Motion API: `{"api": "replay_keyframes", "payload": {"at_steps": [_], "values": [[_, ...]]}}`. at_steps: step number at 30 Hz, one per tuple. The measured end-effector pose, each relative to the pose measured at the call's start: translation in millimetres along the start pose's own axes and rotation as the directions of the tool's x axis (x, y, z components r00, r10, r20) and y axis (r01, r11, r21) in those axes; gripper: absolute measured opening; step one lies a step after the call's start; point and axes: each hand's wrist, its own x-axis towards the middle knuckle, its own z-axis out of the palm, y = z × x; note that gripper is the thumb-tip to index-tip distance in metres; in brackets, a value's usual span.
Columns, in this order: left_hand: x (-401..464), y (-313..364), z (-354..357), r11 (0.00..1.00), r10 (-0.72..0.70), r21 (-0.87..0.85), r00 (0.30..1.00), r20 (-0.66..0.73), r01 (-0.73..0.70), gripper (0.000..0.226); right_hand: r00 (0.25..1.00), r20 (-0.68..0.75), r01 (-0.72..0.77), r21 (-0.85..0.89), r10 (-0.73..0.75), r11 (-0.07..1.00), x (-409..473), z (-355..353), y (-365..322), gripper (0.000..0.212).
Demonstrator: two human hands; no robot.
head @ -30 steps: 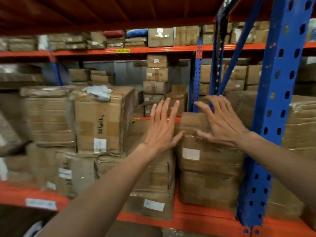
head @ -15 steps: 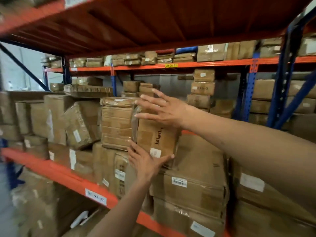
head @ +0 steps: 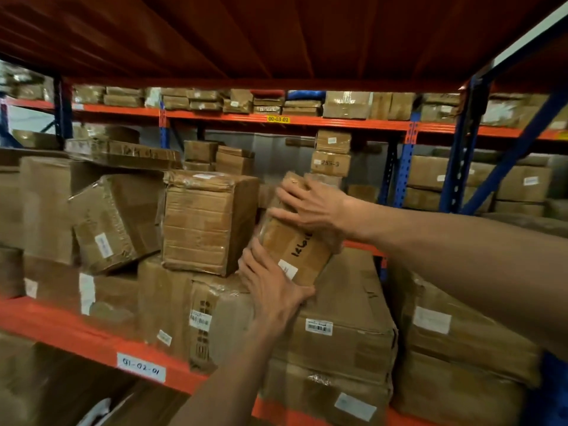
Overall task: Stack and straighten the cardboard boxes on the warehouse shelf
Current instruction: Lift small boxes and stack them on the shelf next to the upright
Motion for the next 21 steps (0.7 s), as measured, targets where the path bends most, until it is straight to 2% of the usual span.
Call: {"api": "replay_keyframes", "payload": {"at_steps": [2,5,9,14,18,21], "values": [[10,13,-6,0.980,0.176,0.083,0.984,0.039,-0.179,0.153,0.993,0.016,-0.117,0.049,0.117,0.992,-32,18,9,0.138],[22,49,-14,0.881,0.407,0.188,0.898,0.167,-0.435,0.148,0.942,0.073,-0.335,0.174,0.327,0.926,-79,47,16,0.146],[24,101,-5,0.738,0.602,0.216,0.768,0.219,-0.639,0.147,0.871,0.153,-0.492,0.258,0.468,0.832,-144,67,29,0.144],[22,177,19,0.531,0.761,0.232,0.579,0.292,-0.815,0.151,0.727,0.206,-0.686,0.275,0.655,0.674,-226,87,34,0.140],[1,229,53,0.387,0.815,0.227,0.446,0.369,-0.894,0.154,0.609,0.300,-0.792,0.273,0.734,0.546,-281,115,20,0.142],[-10,236,78,0.352,0.810,0.226,0.417,0.412,-0.908,0.153,0.591,0.366,-0.806,0.233,0.718,0.544,-301,142,10,0.144]]}}
